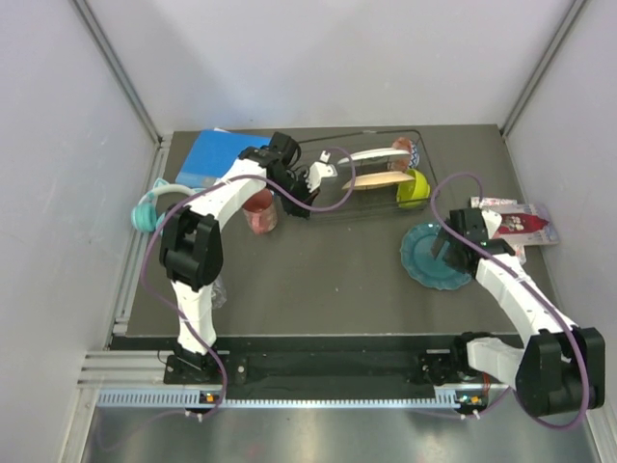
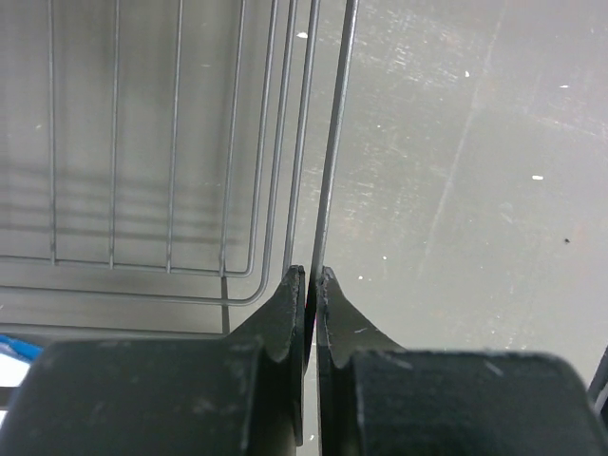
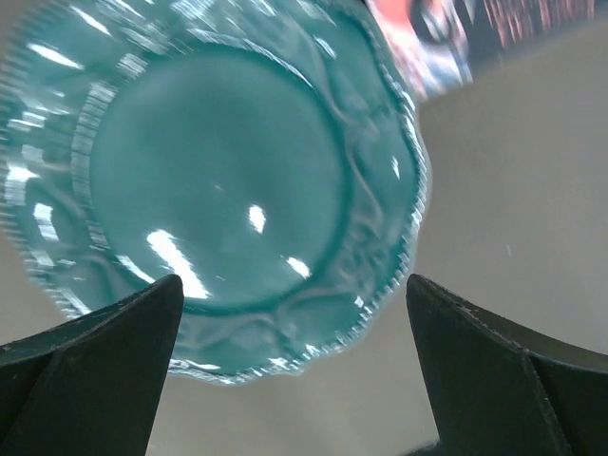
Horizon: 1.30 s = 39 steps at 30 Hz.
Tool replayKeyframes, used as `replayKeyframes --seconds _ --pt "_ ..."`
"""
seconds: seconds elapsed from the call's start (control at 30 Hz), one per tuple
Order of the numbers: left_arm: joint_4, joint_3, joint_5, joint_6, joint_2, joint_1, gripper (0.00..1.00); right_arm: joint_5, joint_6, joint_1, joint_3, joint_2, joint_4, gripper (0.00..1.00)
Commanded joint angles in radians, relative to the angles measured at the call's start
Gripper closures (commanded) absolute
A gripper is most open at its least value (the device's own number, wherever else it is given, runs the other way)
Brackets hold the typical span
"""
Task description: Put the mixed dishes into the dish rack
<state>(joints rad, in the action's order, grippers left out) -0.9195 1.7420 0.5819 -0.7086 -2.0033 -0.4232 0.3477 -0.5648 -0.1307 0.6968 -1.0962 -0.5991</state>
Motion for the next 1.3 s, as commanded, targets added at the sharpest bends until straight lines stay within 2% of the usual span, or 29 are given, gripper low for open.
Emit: replayKeyframes --seconds 0.0,0.27,0.43,0.73,0.87,0.9,0.97,1.0,1.1,1.17,1.27 --pt "0.042 -0.016 -0.027 0.106 0.135 0.052 0.97 0.033 -0.132 0.039 -0.026 -0.001 -0.036 0.0" --pt "-0.01 -0.018 -0.007 0.089 0.198 0.06 0.96 0.085 -0.161 0.121 -0.052 0.036 -0.024 0.0" --pt "-0.009 -0.025 -0.004 0.092 0.202 0.063 0.96 -0.021 -0.188 0.215 -0.143 0.004 0.064 0.0" --pt "0.022 -0.035 0.024 0.103 0.166 0.063 0.96 -0.213 -0.213 0.233 -0.23 -0.08 0.216 0.03" --pt "0.022 -0.047 0.045 0.101 0.141 0.06 0.95 -0.257 -0.221 0.238 -0.255 -0.082 0.217 0.24" --pt "0.024 -0.059 0.048 0.098 0.133 0.06 0.95 -0.275 -0.222 0.24 -0.26 -0.074 0.214 0.34" --pt "0.031 -0.074 0.047 0.087 0.127 0.057 0.92 -0.291 -0.222 0.244 -0.287 -0.054 0.216 0.45" --pt "0.034 -0.094 0.044 0.08 0.12 0.057 0.91 -0.303 -0.222 0.246 -0.307 -0.05 0.216 0.57" --pt "0.057 -0.125 0.029 0.077 0.103 0.052 0.83 -0.344 -0.215 0.252 -0.333 -0.027 0.234 0.76" --pt "0.073 -0.134 0.024 0.081 0.092 0.051 0.75 -0.346 -0.224 0.253 -0.332 -0.019 0.228 0.79" --pt "0.082 -0.133 0.01 0.08 0.072 0.044 0.7 -0.401 -0.219 0.253 -0.333 -0.019 0.226 0.98"
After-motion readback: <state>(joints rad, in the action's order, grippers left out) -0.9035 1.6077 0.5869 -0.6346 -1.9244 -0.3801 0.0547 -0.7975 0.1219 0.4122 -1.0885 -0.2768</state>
